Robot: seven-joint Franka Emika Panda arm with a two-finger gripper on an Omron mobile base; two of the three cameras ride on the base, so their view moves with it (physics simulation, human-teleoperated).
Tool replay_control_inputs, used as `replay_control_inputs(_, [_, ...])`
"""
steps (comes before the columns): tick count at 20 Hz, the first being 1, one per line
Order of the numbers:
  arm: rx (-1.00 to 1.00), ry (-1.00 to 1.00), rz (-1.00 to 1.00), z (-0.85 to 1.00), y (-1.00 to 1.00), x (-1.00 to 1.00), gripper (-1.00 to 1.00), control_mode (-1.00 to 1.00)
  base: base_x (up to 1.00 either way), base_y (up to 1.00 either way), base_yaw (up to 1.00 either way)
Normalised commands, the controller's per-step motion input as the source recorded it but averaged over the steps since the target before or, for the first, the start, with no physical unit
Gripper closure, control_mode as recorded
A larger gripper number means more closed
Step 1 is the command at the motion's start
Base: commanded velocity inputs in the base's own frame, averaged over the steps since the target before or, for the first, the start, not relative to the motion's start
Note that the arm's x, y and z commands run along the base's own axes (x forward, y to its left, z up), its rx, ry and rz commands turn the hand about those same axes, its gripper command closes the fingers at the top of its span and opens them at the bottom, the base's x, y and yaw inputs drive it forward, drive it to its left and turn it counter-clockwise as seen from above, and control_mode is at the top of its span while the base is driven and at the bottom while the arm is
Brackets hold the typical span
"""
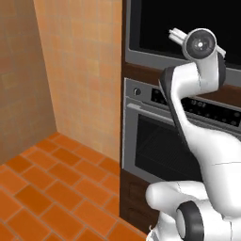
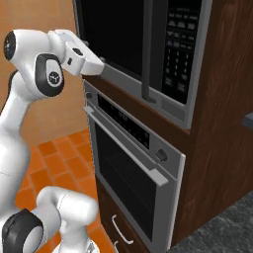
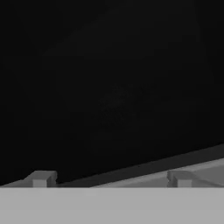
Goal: Pick the bell pepper from the sink and place it in the bowl. Then pick the bowl and place it in the microwave. Then close the microwave door and press the start button.
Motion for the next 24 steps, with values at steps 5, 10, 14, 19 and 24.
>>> replay_control_inputs(5, [-0.24, -0.03, 0.21, 0.04, 0.3, -1.0, 1.0, -1.0, 0.0, 0.0, 0.0])
replay_control_inputs(10, [-0.22, -0.05, 0.0, 0.01, -0.01, -0.9, 1.0, -1.0, 0.0, 0.0, 0.0])
replay_control_inputs(14, [-0.09, 0.0, -0.08, -0.03, -0.41, -0.69, 1.0, -1.0, 0.0, 0.0, 0.0])
replay_control_inputs(19, [0.0, 0.06, -0.01, 0.0, -0.82, -0.07, 1.0, -1.0, 0.0, 0.0, 0.0])
replay_control_inputs(24, [0.0, 0.05, 0.0, 0.0, -0.43, -0.02, 1.0, -1.0, 0.0, 0.0, 0.0])
